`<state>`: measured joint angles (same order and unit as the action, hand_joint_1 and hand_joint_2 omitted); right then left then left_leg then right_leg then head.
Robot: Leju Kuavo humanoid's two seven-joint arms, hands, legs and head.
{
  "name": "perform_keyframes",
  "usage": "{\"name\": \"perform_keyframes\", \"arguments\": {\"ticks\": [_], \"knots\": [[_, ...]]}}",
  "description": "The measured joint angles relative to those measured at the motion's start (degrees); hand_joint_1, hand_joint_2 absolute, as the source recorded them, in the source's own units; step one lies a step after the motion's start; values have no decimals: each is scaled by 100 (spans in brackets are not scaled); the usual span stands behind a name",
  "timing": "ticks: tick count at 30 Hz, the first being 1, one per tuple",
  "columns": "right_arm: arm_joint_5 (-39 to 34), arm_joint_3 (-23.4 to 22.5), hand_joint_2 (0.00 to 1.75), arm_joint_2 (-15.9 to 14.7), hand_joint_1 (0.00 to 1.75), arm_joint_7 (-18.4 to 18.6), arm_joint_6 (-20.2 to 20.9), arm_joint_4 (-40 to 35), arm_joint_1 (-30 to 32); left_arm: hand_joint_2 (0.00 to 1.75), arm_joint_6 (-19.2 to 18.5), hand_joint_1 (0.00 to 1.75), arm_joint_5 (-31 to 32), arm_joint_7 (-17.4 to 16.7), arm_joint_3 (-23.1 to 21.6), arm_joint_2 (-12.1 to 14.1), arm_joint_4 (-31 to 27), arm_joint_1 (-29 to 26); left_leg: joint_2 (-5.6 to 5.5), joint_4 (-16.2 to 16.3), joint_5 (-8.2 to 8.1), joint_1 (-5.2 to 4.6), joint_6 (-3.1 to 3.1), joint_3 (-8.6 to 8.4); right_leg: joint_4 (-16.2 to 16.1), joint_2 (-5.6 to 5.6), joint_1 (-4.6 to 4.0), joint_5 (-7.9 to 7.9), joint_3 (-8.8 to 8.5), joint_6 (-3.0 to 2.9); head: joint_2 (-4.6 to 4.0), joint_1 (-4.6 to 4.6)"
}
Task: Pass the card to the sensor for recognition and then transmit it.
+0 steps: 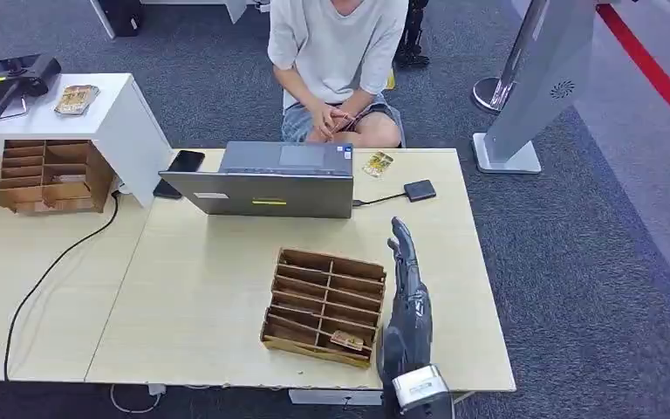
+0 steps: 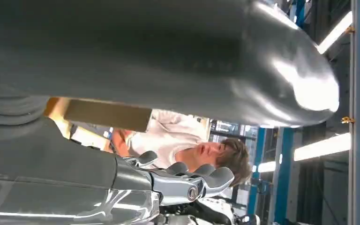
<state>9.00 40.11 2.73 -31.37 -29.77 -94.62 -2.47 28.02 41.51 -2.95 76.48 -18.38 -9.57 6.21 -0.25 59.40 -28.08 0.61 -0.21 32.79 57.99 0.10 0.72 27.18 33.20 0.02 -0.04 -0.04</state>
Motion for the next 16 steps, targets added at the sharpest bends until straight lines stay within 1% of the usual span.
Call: {"name": "perform_keyframes", "arguments": {"ticks": [5, 16], "knots": [[-72, 0, 0, -90, 0, -61, 87, -238, 260, 0, -9, 0, 2, 2, 7, 0, 0, 0, 0, 0, -1, 0, 1, 0, -1, 0, 0, 0, 0, 1, 0, 0], [-79, 0, 0, -188, 0, -107, 135, -433, 455, 0, -28, 0, 55, 2, 13, 0, 0, 0, 0, 0, 0, 0, 1, -1, -1, 0, 0, -1, -1, 0, 0, 0]]}}
